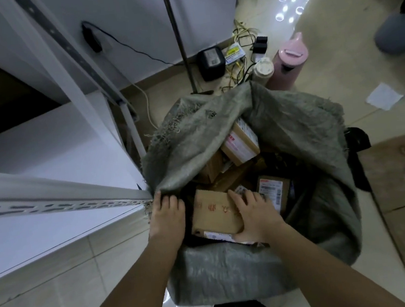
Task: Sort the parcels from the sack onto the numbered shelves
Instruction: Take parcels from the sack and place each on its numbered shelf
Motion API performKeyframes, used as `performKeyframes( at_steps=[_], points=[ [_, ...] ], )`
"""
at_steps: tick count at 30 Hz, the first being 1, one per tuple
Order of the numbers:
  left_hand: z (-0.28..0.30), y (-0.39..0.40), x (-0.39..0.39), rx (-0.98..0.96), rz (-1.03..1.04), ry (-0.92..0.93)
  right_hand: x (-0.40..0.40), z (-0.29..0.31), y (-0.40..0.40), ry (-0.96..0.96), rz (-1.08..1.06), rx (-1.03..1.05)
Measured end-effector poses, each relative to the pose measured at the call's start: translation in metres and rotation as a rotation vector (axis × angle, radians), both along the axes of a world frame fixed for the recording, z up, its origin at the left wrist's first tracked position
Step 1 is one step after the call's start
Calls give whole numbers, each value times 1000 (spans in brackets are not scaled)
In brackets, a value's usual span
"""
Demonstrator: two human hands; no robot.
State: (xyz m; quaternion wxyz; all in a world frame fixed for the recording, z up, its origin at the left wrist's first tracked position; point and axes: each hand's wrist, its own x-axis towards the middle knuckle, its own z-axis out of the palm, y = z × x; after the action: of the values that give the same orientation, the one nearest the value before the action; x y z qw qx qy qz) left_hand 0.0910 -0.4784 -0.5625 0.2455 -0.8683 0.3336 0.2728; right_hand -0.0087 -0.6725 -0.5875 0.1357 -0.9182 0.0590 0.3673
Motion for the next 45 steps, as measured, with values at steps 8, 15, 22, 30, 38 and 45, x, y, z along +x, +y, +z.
performKeyframes(
  at_steps=[8,15,22,30,38,45],
  points=[
    [41,-30,-7,-75,21,118,-16,55,-30,132,-745,358],
    [83,-52,-10,-561,861,450,-21,99,-37,188,-1448,840],
    [112,-66,-24,-797,1445,993,-23,115,-38,140,-1611,1062],
    [101,-72,-30,-985,1375,685,-19,113,-36,54,-1607,934],
    [109,-65,-36,-924,670,45,2,140,-27,-149,-1608,1147],
    [142,-38,-23,-1041,212,-177,10,193,-32,-57,-1696,1378]
  ],
)
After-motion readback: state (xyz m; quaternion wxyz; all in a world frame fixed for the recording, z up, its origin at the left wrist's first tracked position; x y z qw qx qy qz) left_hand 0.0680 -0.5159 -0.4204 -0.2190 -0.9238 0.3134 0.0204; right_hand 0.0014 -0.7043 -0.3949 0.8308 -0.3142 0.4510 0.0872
